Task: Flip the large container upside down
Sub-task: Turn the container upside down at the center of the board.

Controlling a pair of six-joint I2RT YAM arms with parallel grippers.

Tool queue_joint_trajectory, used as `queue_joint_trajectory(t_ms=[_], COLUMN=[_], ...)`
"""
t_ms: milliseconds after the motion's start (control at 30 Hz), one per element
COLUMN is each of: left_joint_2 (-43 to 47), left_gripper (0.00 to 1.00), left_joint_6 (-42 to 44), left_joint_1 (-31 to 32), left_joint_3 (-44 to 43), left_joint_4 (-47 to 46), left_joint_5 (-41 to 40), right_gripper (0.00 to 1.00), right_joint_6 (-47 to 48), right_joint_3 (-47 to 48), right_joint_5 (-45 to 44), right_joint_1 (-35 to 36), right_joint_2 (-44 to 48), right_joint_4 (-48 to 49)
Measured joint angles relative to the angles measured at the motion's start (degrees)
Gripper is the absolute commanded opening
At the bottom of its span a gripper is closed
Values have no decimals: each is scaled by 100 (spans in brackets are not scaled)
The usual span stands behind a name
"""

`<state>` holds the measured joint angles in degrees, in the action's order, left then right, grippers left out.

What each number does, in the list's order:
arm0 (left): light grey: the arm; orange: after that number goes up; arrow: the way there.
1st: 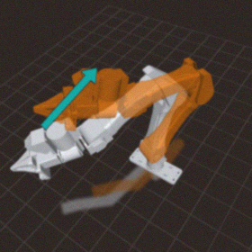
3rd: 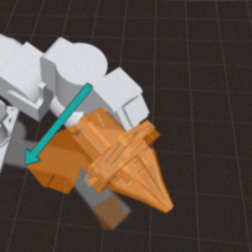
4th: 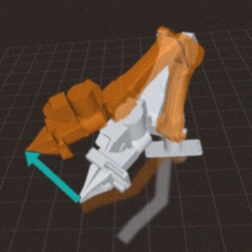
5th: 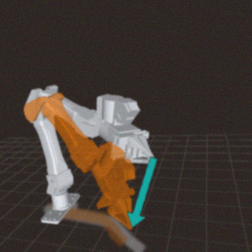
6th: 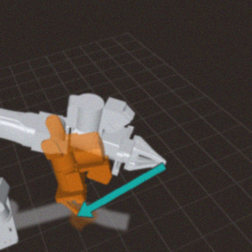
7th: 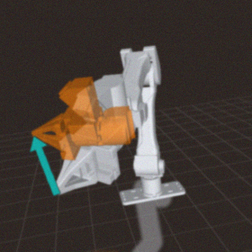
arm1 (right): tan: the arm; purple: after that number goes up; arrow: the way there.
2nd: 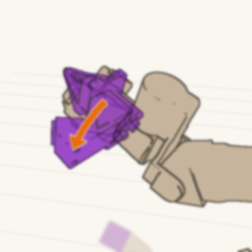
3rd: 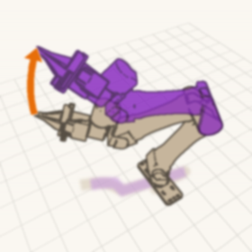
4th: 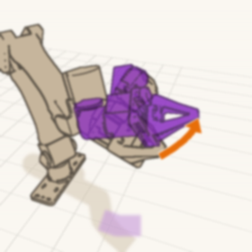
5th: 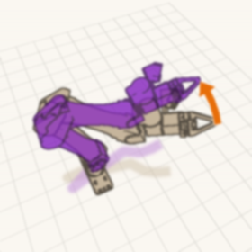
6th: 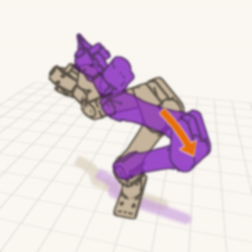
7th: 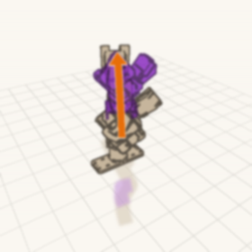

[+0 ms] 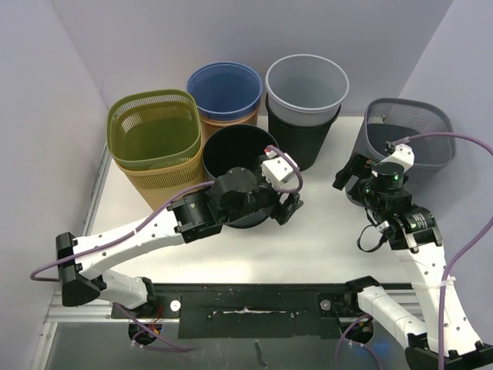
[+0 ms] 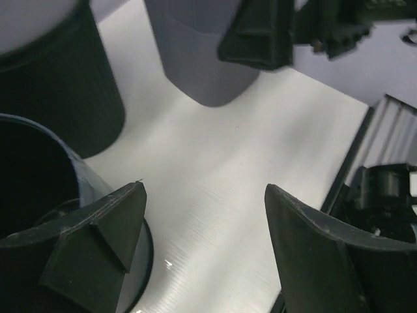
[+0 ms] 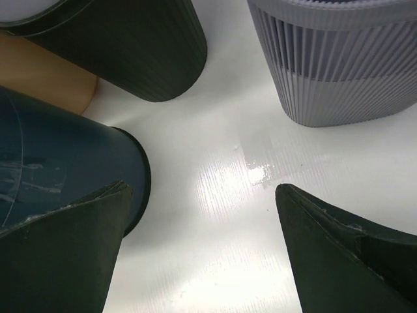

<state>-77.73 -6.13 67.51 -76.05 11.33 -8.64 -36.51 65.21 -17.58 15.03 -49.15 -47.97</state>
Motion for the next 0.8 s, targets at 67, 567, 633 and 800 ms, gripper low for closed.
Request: queue_joint_trajectory(t_ms=[67, 567, 633, 800], left_joint_2=[-144, -2260, -2457, -2907], left_gripper=[74, 74, 64, 9], left_joint_6=[46, -234, -256, -293], left_joint_1=[-55, -1185, -1154, -1123], left_joint_3=[-378, -3012, -3049, -3294], left_joint_4=[223, 2712, 2957, 3366], left_joint_5=[-170, -542, -426, -385], right_gripper=[98, 98, 98, 98], right_joint_6=[-31, -144, -146, -146], right_joint_3=[0, 0, 0, 0], right_joint_5=[-72, -195, -199, -249], right_joint_1=[0, 0, 0, 0], right_joint_2=[98, -55, -48, -48], right_joint_4=[-48, -74, -76, -92])
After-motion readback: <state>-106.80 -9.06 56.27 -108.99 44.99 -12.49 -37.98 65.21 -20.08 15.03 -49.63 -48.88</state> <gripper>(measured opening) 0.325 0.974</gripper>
